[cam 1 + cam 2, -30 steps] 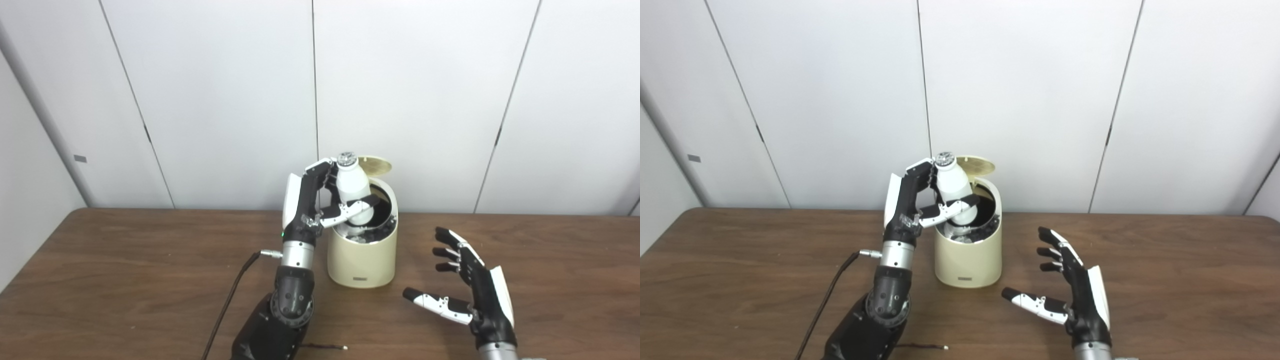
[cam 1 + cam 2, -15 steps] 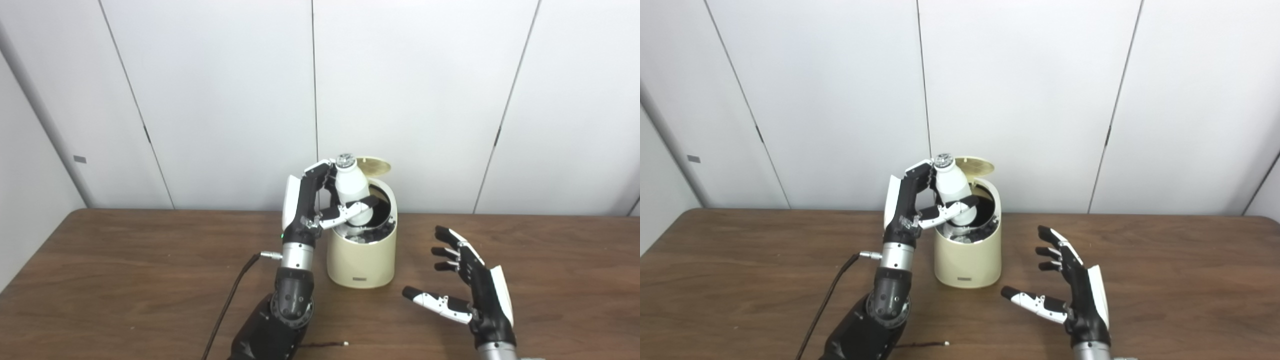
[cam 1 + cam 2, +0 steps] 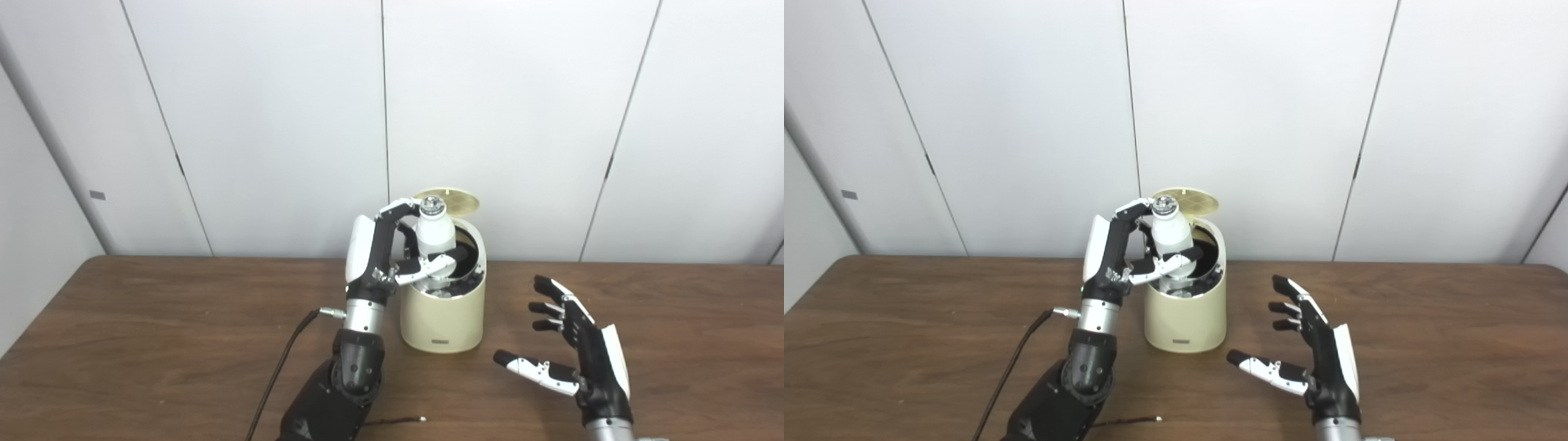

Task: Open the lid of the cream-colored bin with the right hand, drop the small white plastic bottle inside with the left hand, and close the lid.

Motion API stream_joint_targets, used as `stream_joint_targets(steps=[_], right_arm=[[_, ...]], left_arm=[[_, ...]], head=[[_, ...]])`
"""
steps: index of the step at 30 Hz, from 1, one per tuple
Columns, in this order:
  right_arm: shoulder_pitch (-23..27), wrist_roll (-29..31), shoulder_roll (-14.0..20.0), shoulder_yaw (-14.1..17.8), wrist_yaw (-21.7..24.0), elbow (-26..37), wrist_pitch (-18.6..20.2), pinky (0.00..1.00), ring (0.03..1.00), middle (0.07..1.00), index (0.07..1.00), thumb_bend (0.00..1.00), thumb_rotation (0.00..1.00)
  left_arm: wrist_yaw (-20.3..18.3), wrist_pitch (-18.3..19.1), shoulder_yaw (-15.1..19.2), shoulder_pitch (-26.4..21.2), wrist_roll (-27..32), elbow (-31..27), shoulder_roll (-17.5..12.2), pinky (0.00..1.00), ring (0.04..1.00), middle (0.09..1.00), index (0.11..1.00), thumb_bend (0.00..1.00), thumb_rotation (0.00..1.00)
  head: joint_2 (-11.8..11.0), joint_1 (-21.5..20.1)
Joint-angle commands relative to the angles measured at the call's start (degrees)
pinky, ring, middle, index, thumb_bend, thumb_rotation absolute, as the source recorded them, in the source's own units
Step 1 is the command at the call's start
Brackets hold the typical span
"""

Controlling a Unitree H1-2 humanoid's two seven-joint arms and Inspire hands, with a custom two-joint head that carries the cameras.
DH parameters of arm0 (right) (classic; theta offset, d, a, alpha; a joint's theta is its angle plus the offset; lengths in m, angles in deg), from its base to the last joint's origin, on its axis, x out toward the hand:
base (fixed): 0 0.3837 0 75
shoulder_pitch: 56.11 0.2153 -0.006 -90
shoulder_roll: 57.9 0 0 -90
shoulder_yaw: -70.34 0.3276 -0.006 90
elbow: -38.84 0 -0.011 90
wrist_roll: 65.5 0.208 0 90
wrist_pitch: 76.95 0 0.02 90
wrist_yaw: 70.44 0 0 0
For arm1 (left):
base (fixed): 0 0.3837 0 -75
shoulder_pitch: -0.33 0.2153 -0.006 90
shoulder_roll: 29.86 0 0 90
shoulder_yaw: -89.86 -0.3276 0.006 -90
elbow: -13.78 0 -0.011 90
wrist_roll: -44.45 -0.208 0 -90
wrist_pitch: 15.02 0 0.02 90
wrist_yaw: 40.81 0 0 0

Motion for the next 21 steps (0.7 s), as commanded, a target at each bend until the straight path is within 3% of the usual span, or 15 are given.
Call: stream_joint_targets(steps=[1,16,21], right_arm=[[1.8,0.4,-0.2,0.2,-0.3,1.8,-2.3,0.61,0.729,0.828,0.81,0.76,0.17],[1.8,0.5,-0.4,0.1,-0.2,1.9,-2.3,0.61,0.722,0.827,0.81,0.77,0.17],[2.0,0.5,-0.4,0.0,-0.2,1.7,-2.3,0.61,0.721,0.827,0.81,0.77,0.16]], left_arm=[[0.9,0.6,0.2,-1.5,-0.8,0.5,-0.7,0.58,0.664,0.71,0.499,0.52,0.04],[2.2,0.6,-0.2,-1.4,-1.1,0.9,-1.0,0.57,0.6,0.693,0.499,0.52,0.04],[0.8,1.5,0.9,-1.0,-2.6,1.5,-1.0,0.64,0.708,0.719,0.499,0.52,0.04]], head=[[0.1,0.1],[0.0,0.3],[0.2,0.4]])
